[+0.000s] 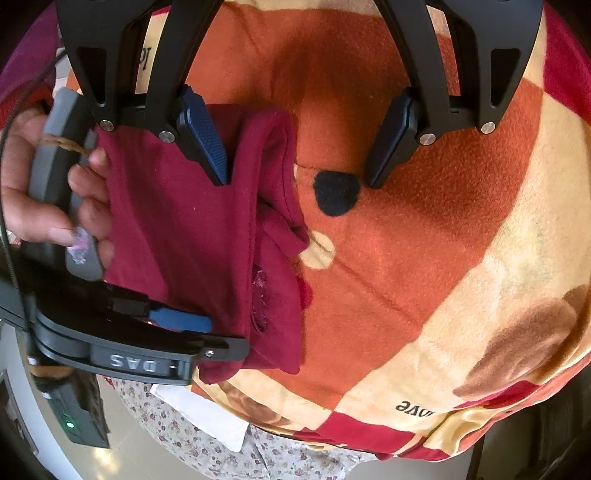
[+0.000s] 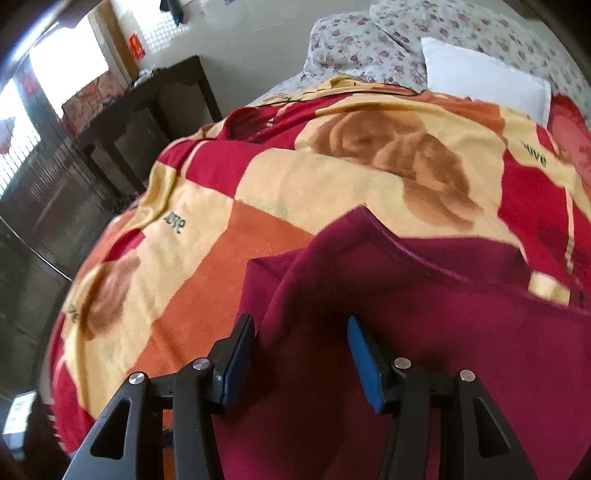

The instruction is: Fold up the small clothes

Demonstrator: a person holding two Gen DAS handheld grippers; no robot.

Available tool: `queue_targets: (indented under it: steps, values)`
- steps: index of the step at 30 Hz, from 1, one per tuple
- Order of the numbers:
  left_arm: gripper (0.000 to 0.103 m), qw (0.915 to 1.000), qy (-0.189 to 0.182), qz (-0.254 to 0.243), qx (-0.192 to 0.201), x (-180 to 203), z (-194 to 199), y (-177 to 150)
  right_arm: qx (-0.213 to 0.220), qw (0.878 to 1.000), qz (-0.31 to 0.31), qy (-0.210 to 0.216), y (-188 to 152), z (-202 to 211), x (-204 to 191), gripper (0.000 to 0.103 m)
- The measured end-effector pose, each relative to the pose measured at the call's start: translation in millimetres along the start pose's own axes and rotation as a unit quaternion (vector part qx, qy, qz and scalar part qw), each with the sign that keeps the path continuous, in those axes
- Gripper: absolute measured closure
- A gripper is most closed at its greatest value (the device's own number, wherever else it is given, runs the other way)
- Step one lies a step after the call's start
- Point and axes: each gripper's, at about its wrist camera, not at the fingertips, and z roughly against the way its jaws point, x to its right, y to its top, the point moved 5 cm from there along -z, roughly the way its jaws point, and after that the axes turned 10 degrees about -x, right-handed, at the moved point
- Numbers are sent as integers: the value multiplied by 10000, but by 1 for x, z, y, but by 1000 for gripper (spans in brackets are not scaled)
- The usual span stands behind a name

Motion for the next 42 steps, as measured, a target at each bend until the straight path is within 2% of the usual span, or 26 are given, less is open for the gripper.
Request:
queue_targets:
  steps: [6,12,16,19,22,24,26,28,29,30,31,33,36,40,42]
  values:
    - [26,10000,-23,35,28,0,-1,0,-137,9999,-34,3,1,-5,-4,50]
    - [26,9997,-216,57,84,-6,1,-2,-326,9994,-114,-44,10,-16,-7,34]
    - [26,9994,-317,100,134,-10,3,-3,-541,9967,66,-605,16,-30,-19,30]
    - [26,9992,-352,89,178,-13,5,-5,-672,9895,178,-1266,21,-44,-25,29]
    - [26,9991,-355,51,209,-14,6,-7,-704,9832,274,-1662,21,-57,-31,19]
    - [26,9991,-364,15,222,-15,7,-11,-689,9774,462,-1945,20,-63,-36,18]
    - [26,9991,-359,-44,218,-14,7,-14,-633,9775,613,-1919,19,-63,-37,20]
    - [26,9991,-341,-105,215,-12,8,-16,-589,9776,831,-1842,17,-58,-32,39]
    - [26,9992,-321,-127,209,-11,8,-16,-544,9793,905,-1724,16,-52,-28,44]
    - [26,9993,-297,-152,194,-10,8,-15,-516,9812,913,-1623,16,-48,-24,55]
    - [26,9993,-281,-177,188,-9,9,-14,-464,9848,874,-1428,14,-39,-18,68]
    - [26,9992,-287,-191,204,-6,9,-12,-300,9937,611,-889,14,-21,-5,78]
    - [25,9989,-291,-218,305,-1,8,-4,-34,9990,256,-376,14,2,9,81]
    - [21,9982,-253,-353,420,12,1,6,66,9997,167,-187,11,11,11,81]
    - [21,9974,-371,-438,434,20,-1,9,55,9998,156,-126,12,11,11,81]
